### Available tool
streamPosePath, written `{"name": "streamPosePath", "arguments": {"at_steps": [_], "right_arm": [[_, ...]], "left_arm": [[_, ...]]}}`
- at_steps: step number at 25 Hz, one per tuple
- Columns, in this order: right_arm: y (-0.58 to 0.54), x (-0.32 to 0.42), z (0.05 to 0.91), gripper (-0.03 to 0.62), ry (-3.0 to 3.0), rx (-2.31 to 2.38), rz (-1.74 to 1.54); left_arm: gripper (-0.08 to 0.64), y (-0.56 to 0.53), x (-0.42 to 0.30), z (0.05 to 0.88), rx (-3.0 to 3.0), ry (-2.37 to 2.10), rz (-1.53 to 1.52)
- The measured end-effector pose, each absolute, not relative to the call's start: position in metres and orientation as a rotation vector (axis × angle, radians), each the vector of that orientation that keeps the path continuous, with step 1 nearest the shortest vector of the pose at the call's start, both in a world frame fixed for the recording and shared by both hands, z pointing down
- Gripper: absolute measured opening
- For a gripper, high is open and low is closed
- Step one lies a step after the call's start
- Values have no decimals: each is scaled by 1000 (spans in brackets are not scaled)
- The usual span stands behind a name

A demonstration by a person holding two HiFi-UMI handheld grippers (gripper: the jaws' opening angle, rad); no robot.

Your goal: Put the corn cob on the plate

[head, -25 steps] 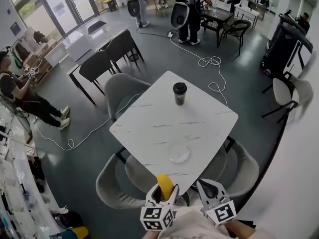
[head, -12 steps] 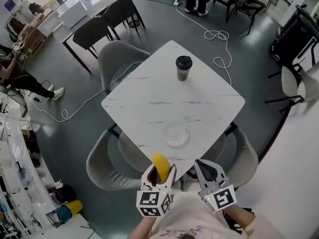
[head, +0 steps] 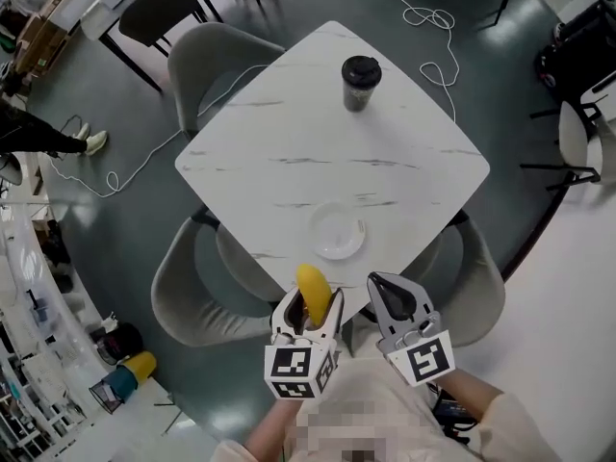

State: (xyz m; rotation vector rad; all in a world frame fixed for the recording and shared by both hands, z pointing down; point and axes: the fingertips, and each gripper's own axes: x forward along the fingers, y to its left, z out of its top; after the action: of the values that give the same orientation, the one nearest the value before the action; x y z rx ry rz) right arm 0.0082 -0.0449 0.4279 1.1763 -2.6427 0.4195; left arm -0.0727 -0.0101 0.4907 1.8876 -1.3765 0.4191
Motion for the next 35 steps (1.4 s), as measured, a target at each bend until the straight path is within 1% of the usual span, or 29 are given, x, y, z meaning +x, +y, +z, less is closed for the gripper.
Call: {"name": "streamPosePath", "arguments": {"at_steps": [9, 25, 35], "right_arm": [[-73, 7, 472, 5, -2581, 1214, 496], [-101, 5, 553, 3, -2500, 1189, 578], [-118, 12, 586, 5, -2460, 1196, 620]], "left_arm": [[261, -38, -65, 528, 1879, -1349, 463], [261, -66, -62, 618, 1768, -1327, 526], [261, -81, -60, 671, 1708, -1300, 642]]}}
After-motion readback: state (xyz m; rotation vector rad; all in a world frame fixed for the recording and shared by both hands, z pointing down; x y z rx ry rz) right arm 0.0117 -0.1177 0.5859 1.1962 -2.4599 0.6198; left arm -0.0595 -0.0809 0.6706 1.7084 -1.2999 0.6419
